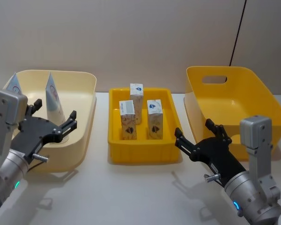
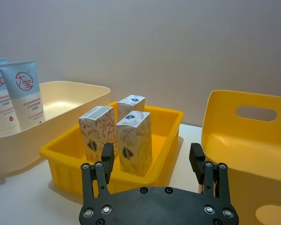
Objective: Bimanual collaborative sorting of washing and personal care products
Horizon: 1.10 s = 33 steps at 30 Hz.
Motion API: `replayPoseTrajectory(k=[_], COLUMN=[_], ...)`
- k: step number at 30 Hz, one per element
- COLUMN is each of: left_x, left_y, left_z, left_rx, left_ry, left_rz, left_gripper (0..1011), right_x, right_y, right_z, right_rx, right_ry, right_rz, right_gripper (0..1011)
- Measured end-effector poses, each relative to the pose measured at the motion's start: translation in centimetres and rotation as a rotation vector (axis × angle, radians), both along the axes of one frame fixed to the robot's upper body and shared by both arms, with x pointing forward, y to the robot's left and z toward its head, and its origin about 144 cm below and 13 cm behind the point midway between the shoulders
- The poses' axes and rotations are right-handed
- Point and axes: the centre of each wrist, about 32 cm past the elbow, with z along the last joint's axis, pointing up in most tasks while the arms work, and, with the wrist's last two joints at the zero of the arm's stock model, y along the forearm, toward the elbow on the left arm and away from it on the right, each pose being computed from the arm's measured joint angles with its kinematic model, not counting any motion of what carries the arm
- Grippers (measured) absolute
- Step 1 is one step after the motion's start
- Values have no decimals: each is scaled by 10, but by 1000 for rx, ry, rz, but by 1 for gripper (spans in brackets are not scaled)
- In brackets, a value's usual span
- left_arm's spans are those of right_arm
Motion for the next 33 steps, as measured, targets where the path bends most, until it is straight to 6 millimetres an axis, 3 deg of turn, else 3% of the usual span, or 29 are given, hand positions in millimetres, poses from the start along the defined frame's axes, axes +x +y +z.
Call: replayPoseTrajectory(k=[17,33], left_x=[23,42], left_y=[4,4], left_z=[13,10], left_rx=[-113,-136], left_ry=[106,189], left_rz=[48,138], left_gripper=[1003,1003], right_x=[0,0], right_y=[0,0], right_z=[0,0], right_rx=[0,0], right_ry=[0,0], right_rz=[0,0], right_gripper=[1001,1001])
